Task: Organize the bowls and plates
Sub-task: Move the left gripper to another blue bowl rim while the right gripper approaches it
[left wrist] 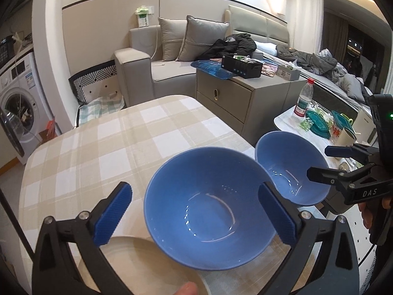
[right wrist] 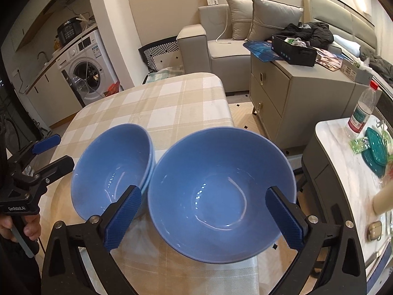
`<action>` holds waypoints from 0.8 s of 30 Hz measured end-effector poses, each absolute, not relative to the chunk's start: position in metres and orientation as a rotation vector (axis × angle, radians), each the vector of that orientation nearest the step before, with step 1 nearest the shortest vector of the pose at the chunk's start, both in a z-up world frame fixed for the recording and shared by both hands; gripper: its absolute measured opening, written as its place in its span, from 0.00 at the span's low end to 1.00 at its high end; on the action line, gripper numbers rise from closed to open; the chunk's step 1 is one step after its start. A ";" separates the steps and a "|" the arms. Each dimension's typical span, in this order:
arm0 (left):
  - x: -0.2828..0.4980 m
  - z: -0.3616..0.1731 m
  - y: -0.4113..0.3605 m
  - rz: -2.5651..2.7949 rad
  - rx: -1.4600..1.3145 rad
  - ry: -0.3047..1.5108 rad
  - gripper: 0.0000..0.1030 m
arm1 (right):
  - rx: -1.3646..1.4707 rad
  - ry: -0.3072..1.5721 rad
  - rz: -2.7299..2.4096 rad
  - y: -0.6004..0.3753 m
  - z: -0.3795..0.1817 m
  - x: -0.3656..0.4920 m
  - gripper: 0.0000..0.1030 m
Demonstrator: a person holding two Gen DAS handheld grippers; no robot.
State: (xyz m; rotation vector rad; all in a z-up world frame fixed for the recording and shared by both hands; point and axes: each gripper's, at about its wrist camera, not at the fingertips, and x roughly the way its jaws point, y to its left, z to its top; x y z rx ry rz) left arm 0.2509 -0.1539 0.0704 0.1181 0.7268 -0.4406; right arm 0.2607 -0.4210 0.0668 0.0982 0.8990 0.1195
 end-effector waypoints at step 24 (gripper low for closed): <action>0.265 0.067 -0.229 -0.564 0.213 0.768 1.00 | 0.195 0.918 0.077 -0.476 0.053 0.239 1.00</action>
